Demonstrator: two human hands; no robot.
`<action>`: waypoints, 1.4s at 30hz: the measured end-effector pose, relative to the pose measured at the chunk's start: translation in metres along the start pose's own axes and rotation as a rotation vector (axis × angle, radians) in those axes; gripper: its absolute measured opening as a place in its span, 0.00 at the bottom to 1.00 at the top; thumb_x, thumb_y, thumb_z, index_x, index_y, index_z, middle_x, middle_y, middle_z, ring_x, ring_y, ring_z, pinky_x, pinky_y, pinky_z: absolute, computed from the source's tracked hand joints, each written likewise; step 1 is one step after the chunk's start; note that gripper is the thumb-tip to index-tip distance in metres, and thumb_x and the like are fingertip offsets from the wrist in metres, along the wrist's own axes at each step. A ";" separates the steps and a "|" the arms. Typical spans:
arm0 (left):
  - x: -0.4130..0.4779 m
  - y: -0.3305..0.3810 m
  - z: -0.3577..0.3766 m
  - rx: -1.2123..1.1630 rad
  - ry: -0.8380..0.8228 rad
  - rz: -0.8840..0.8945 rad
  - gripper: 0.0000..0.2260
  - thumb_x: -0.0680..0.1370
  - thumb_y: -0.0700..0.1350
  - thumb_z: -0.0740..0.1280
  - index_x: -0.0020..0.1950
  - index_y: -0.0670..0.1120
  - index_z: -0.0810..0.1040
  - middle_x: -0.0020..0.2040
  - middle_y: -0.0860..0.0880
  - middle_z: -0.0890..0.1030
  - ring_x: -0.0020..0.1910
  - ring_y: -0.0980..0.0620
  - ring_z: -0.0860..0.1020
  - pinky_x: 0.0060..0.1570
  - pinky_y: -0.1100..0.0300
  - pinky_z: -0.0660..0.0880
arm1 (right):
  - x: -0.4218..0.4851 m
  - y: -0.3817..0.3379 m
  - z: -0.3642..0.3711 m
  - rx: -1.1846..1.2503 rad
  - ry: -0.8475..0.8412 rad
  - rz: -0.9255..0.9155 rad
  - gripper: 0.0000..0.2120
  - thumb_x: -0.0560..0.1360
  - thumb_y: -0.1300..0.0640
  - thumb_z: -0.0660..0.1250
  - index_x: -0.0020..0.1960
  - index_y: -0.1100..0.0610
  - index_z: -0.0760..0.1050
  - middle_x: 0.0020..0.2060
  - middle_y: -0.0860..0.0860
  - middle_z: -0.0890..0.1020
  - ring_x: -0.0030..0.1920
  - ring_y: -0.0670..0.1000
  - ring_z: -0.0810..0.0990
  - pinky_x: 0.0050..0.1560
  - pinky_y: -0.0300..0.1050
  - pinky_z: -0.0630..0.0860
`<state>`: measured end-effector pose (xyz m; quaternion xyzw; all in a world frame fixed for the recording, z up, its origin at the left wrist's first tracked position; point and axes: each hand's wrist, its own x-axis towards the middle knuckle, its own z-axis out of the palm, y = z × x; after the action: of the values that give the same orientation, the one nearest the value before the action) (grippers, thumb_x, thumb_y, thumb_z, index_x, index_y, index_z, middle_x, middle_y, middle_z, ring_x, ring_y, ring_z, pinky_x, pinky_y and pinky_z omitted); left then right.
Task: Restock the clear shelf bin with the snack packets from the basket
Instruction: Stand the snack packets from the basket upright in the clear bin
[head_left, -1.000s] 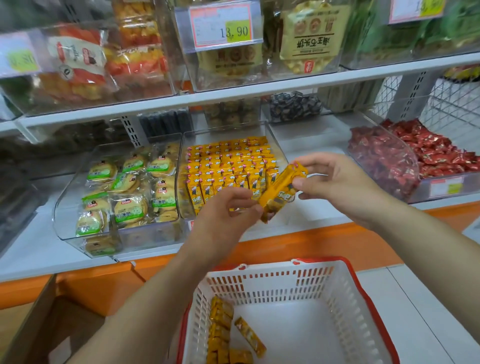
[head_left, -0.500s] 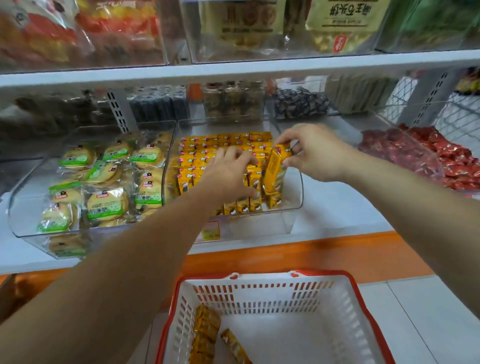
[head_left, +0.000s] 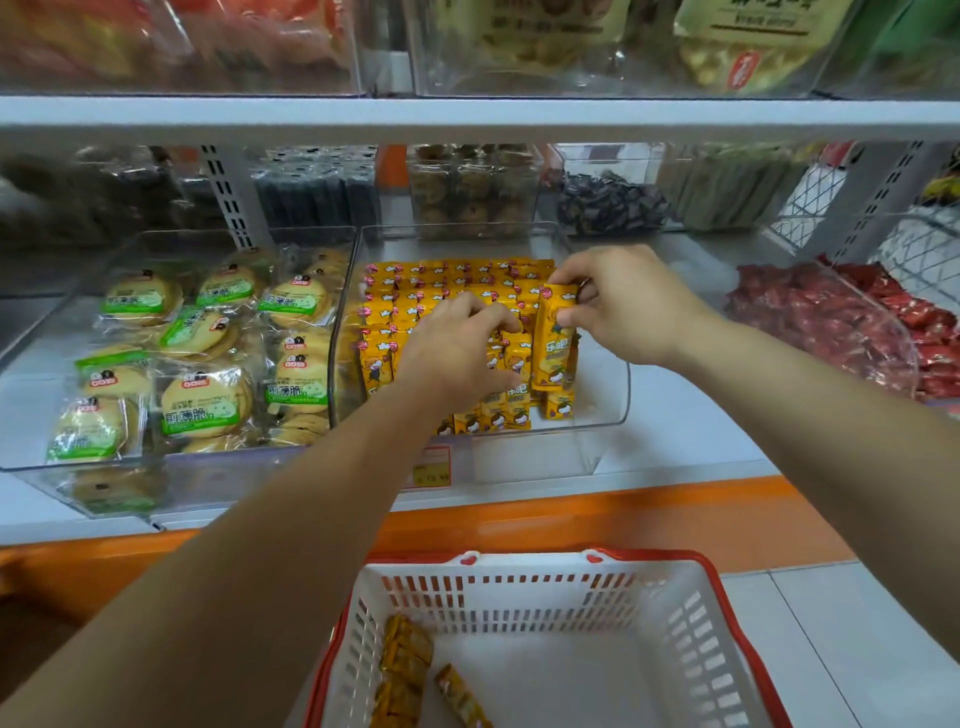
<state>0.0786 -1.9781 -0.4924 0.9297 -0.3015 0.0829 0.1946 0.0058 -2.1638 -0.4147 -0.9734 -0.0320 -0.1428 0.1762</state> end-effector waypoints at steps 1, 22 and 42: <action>0.000 0.000 -0.001 -0.004 0.004 -0.001 0.26 0.70 0.60 0.78 0.66 0.61 0.74 0.65 0.53 0.73 0.66 0.50 0.69 0.60 0.53 0.71 | -0.002 -0.001 0.002 0.012 0.008 0.000 0.18 0.74 0.57 0.75 0.63 0.55 0.80 0.54 0.55 0.83 0.55 0.55 0.80 0.60 0.50 0.77; -0.002 0.002 -0.003 -0.010 -0.001 -0.019 0.25 0.71 0.60 0.77 0.66 0.60 0.75 0.65 0.53 0.73 0.66 0.49 0.70 0.63 0.50 0.70 | 0.014 -0.003 -0.006 -0.296 -0.277 -0.153 0.21 0.75 0.54 0.73 0.67 0.53 0.76 0.59 0.51 0.78 0.61 0.55 0.75 0.60 0.45 0.69; 0.000 0.005 -0.011 0.037 -0.074 0.010 0.35 0.68 0.61 0.79 0.71 0.58 0.70 0.69 0.51 0.71 0.69 0.48 0.68 0.65 0.50 0.69 | 0.007 -0.014 0.029 -0.534 -0.117 -0.038 0.19 0.72 0.41 0.71 0.60 0.45 0.78 0.56 0.51 0.77 0.62 0.56 0.73 0.61 0.54 0.69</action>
<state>0.0752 -1.9776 -0.4803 0.9341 -0.3115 0.0550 0.1656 0.0190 -2.1408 -0.4336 -0.9912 -0.0214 -0.0930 -0.0913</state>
